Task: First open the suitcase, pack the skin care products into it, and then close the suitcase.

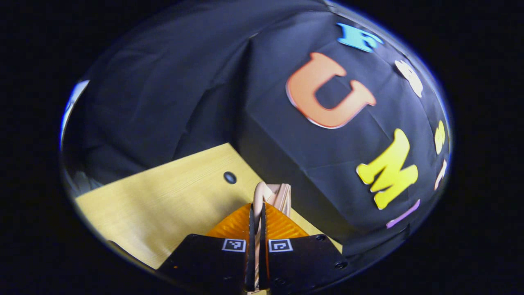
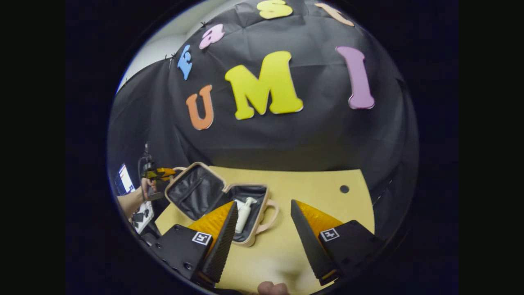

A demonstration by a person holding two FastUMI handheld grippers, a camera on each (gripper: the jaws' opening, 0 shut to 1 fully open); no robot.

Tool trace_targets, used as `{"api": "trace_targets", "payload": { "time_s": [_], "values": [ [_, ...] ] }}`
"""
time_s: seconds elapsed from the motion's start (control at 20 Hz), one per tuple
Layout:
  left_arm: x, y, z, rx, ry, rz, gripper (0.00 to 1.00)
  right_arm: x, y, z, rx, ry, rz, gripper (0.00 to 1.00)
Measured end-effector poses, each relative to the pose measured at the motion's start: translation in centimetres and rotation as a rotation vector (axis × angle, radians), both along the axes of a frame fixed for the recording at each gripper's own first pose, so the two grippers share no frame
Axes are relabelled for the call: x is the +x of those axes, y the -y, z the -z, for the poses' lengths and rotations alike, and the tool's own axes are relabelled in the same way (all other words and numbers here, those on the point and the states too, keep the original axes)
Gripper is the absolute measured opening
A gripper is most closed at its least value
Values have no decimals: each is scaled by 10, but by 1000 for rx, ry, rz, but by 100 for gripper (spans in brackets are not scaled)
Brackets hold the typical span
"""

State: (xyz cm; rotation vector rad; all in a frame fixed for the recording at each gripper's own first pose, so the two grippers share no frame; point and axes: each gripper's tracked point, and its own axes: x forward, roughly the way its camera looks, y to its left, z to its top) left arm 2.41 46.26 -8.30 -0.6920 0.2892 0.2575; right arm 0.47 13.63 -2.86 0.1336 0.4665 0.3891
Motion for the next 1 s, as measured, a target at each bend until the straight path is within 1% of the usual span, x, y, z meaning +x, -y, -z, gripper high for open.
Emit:
{"api": "trace_targets", "payload": {
  "time_s": [0.1, 0.3, 0.45, 0.55, 0.65, 0.7, 0.75, 0.85, 1.0],
  "values": [
    [2, 33, -32, 101, 30, 42, 6, -3, 17, -16, -4, 60, 37, 78],
    [11, 119, -65, 325, 41, 151, 6, -15, 48, -28, -8, 112, 96, 77],
    [18, 180, -69, 409, 72, 204, 6, -22, 67, -31, -21, 135, 140, 77],
    [22, 216, -69, 473, 78, 227, 6, -27, 81, -31, -46, 149, 169, 77],
    [21, 237, -68, 564, 82, 191, 6, -30, 93, -34, -54, 162, 208, 77],
    [23, 248, -68, 596, 79, 179, 6, -33, 99, -34, -57, 166, 230, 77],
    [29, 269, -70, 615, 78, 188, 6, -36, 104, -35, -61, 174, 245, 77],
    [34, 312, -62, 628, 96, 227, 6, -42, 113, -35, -79, 185, 265, 77],
    [43, 372, -25, 649, 70, 309, 6, -49, 131, -29, -110, 171, 290, 77]
  ]
}}
